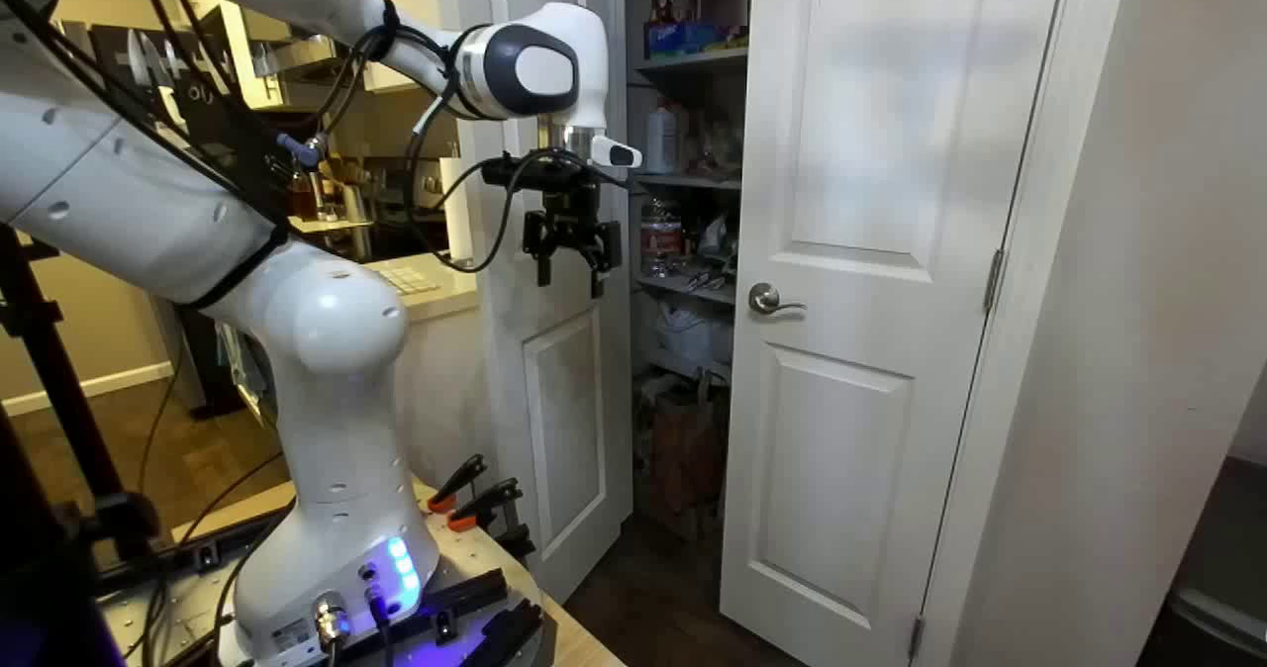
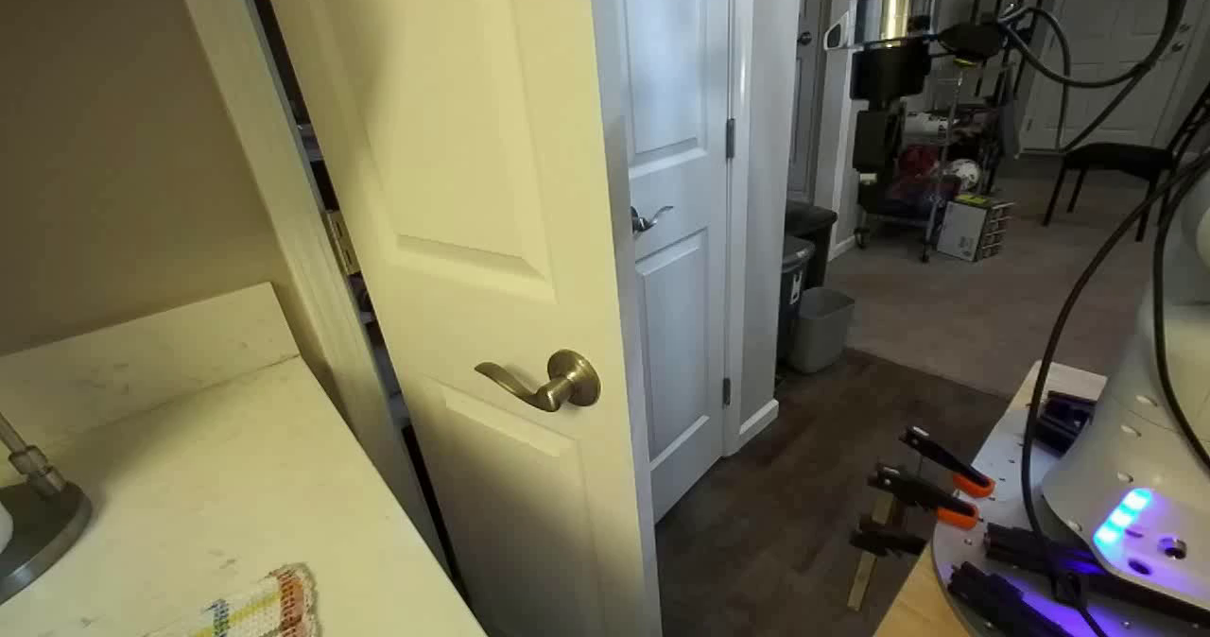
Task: Close the left pantry door
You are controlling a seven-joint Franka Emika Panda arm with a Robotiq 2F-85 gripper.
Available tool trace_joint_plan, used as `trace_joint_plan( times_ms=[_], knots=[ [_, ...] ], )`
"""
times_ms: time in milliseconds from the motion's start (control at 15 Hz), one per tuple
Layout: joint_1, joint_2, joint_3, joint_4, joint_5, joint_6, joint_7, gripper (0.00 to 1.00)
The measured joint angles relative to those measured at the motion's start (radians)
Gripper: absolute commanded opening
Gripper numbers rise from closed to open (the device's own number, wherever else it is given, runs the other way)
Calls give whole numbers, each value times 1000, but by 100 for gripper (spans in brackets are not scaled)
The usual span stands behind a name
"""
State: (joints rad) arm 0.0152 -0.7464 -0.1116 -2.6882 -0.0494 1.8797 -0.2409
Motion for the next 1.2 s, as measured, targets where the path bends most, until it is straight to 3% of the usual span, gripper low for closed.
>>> trace_joint_plan(
  times_ms=[1200],
  knots=[
    [0, 0, 0, 0, 0, 0, 0, 100]
  ],
)
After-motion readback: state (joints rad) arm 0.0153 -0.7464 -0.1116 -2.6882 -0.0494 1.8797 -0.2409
